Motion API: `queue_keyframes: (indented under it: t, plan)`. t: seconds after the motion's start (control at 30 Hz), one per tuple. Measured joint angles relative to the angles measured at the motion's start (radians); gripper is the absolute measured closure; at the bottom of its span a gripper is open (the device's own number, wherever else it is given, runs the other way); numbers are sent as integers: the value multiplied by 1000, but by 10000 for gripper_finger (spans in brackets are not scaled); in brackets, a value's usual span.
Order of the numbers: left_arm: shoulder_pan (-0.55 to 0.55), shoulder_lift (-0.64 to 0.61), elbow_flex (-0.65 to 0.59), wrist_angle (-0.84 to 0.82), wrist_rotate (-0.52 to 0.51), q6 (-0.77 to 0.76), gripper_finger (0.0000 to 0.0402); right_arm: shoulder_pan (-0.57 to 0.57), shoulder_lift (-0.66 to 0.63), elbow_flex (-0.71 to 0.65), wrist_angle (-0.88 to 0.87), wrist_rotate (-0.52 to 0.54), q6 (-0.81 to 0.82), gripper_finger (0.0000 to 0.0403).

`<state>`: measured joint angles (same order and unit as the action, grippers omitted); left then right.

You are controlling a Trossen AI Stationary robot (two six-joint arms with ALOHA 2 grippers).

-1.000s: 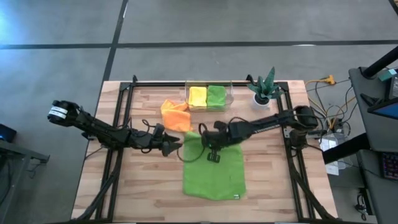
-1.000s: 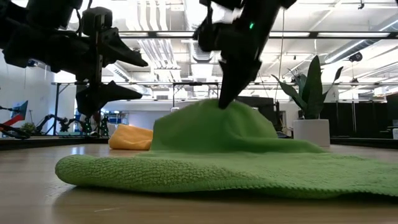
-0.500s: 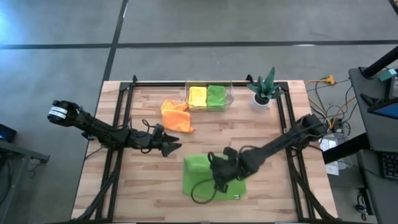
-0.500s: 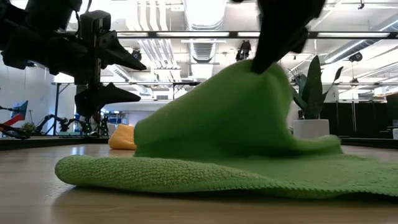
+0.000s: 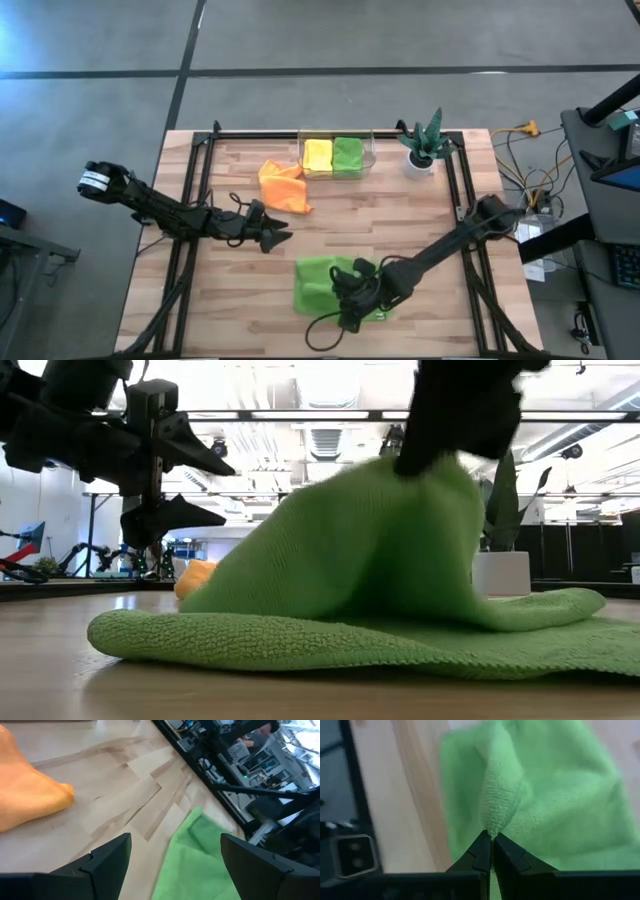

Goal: Fold microfiber towels
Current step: Fold the green microfiber towel

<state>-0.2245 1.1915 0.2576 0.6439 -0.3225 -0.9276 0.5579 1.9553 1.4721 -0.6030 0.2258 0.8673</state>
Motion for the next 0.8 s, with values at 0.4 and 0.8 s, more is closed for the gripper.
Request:
queue_keyframes:
  t: [0.4, 0.8]
  plan:
    - [-1, 1, 0, 0, 76, -1, 111, -6, 90, 37, 8, -115, -38, 394]
    - [0, 1, 0, -2, 77, 2, 111, -11, 85, 39, 37, -260, -73, 303]
